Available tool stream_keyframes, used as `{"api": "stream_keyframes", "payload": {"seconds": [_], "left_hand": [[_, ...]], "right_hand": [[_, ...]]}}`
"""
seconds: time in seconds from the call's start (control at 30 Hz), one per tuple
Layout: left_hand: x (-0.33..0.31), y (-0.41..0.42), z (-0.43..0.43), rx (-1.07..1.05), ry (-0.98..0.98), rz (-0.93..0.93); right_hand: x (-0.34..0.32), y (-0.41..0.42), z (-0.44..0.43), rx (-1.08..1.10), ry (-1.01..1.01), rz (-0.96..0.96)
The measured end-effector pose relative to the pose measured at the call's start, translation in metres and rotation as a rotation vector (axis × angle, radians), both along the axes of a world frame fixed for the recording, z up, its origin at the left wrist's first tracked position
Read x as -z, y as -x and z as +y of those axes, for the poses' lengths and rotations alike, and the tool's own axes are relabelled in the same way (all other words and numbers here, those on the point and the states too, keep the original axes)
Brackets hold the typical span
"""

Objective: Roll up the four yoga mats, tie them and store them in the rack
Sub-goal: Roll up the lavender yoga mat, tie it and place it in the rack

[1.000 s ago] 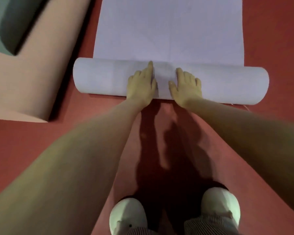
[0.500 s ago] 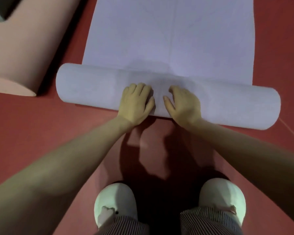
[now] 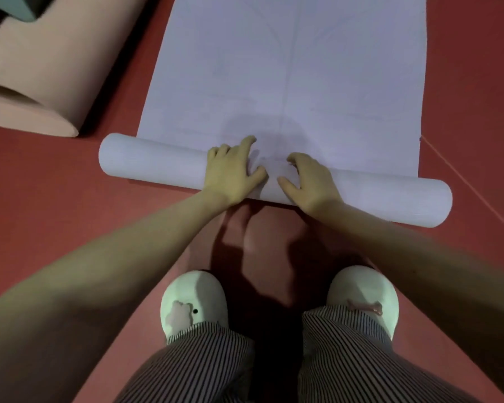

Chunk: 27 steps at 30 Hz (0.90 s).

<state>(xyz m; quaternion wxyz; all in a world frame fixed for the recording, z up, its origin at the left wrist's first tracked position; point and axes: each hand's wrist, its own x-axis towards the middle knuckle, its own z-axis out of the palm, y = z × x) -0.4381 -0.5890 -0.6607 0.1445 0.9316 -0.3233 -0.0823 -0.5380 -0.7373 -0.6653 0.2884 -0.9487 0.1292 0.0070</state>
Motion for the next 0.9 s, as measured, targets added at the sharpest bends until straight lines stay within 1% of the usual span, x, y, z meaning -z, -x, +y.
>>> {"api": "stream_keyframes", "payload": {"seconds": [0.03,0.13,0.2,0.27,0.33,0.37,0.43,0.53,0.6,0.7,0.83,0.9], "left_hand": [[-0.003,0.004,0.005,0.021,-0.057,-0.004],[-0.01,0.022,0.022,0.147,-0.149,-0.018],[-0.008,0.034,0.034,0.208,-0.177,0.008],[-0.006,0.043,0.042,0.24,-0.247,0.087],[-0.006,0.05,0.046,0.29,-0.326,0.149],[-0.003,0.054,0.047,0.33,-0.35,0.129],[0.006,0.062,0.053,0.387,-0.369,0.048],[0.025,0.075,0.062,0.353,-0.35,0.002],[0.035,0.085,0.066,0.302,-0.3,-0.066],[0.041,0.095,0.07,0.215,-0.215,-0.14],[0.03,0.105,0.05,0.101,-0.147,-0.089],[0.017,0.111,0.028,0.057,-0.167,-0.046]], "right_hand": [[-0.001,0.01,-0.003,-0.008,0.023,0.032],[-0.004,0.039,-0.01,-0.091,0.233,0.223],[0.001,0.056,-0.007,-0.137,0.248,0.289],[0.007,0.073,0.006,-0.155,0.276,0.209],[0.016,0.09,0.015,-0.14,0.361,0.087],[0.019,0.098,0.016,-0.124,0.401,0.068],[0.027,0.108,0.01,-0.115,0.434,0.11],[0.034,0.114,0.003,-0.142,0.498,0.156],[0.035,0.112,0.002,-0.175,0.505,0.175],[0.032,0.108,-0.001,-0.239,0.558,0.094],[0.025,0.101,-0.024,-0.252,0.492,0.025],[0.02,0.103,-0.041,-0.231,0.491,0.009]]}}
